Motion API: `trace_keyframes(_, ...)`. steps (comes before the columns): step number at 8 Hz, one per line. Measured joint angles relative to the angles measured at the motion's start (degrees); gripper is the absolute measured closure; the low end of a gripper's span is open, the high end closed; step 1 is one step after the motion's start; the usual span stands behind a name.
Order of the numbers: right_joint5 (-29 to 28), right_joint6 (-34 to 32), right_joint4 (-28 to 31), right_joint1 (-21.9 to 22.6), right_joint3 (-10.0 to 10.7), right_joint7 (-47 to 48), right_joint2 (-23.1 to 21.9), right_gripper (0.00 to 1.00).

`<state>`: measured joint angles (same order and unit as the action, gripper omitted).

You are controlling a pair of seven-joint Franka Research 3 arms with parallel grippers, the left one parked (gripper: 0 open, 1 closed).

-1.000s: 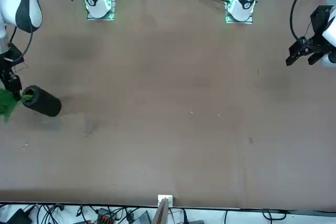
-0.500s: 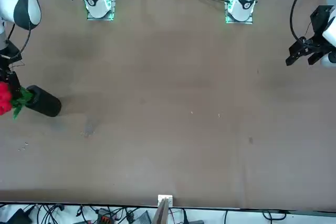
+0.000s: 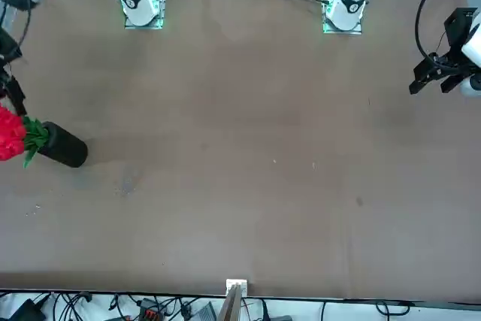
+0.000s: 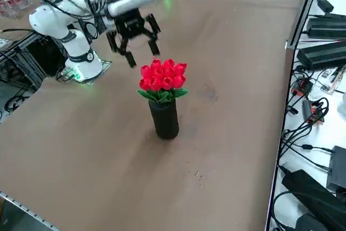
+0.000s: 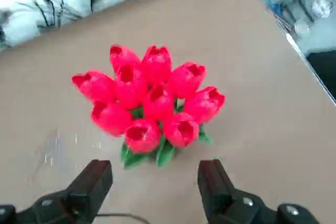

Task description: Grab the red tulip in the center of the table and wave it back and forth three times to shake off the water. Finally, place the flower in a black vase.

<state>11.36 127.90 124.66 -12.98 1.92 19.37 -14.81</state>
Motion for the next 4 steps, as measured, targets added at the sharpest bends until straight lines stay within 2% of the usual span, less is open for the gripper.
trace_keyframes(2,-2.6,-21.7,-11.5,4.5,-0.3,-0.8,1.6,0.00)
trace_keyframes(4,-7.5,-35.3,-20.2,7.4,-0.5,-6.4,6.1,0.00)
